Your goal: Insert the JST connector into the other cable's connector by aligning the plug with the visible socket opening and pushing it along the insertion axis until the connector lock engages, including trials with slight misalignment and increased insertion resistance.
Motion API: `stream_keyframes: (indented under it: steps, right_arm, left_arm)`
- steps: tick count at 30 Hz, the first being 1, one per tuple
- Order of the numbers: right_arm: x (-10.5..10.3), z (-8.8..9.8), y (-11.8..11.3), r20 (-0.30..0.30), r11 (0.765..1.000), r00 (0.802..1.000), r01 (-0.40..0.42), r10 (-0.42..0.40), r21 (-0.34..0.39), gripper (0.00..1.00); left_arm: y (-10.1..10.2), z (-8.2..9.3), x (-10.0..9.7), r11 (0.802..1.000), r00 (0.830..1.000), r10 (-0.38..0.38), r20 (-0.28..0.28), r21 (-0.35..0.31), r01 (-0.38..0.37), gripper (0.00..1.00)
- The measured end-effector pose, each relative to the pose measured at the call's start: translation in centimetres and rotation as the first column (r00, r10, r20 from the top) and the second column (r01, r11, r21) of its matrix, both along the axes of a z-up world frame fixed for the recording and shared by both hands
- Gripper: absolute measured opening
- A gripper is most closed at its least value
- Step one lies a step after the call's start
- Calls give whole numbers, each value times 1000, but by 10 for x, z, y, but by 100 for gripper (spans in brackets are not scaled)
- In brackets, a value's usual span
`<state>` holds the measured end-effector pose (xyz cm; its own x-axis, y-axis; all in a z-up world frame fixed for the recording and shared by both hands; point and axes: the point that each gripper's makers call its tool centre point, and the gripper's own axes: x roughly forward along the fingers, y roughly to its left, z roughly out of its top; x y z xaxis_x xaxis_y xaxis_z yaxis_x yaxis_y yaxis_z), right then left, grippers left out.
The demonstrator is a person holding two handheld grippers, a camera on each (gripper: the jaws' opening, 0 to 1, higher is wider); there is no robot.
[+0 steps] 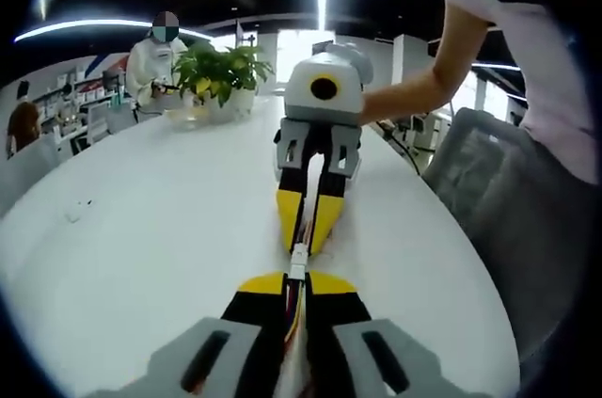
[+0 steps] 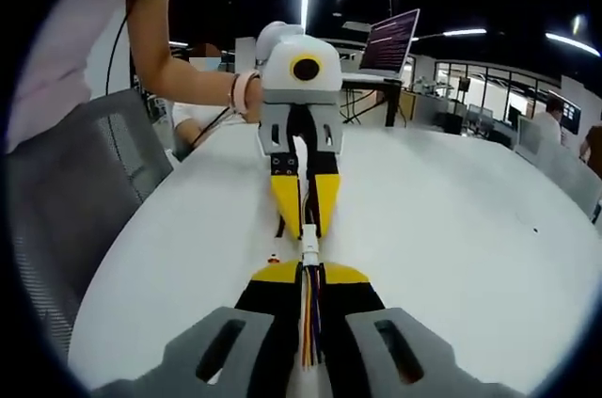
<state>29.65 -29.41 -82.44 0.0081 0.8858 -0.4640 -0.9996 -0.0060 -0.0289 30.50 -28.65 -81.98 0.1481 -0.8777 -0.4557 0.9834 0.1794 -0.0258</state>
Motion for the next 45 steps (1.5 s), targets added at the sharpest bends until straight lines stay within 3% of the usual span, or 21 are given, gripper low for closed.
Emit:
stream_keyframes:
  steps: [14, 27, 29, 31, 39, 45]
  right_arm:
    - [0, 7, 0, -27, 1000, 999, 18, -18, 25, 2]
    - [-1, 5, 0, -5, 1000, 1000, 1, -1, 12, 2]
    - [-3, 11, 3, -17, 999, 1000, -7, 8, 45, 2]
    - [-1, 8, 2, 12, 1000, 1000, -4, 4, 25, 2]
    - [5, 7, 4, 19, 999, 1000, 0, 0, 33, 2]
    - [21, 1, 6, 36, 999, 999, 26, -27, 40, 2]
  left_arm:
    - [-2, 3, 0, 1000, 1000, -1, 10, -17, 1, 0]
    - [-4, 0, 3, 1000, 999, -20, 27, 7, 20, 0]
    - [-5, 0, 3, 1000, 1000, -20, 23, 0, 20, 0]
    - [-6, 0, 4, 1000, 999, -21, 37, 10, 20, 0]
    - [-5, -1, 10, 1000, 999, -4, 45, 11, 4, 0]
    - [-4, -6, 25, 999, 998, 31, 52, 8, -31, 0]
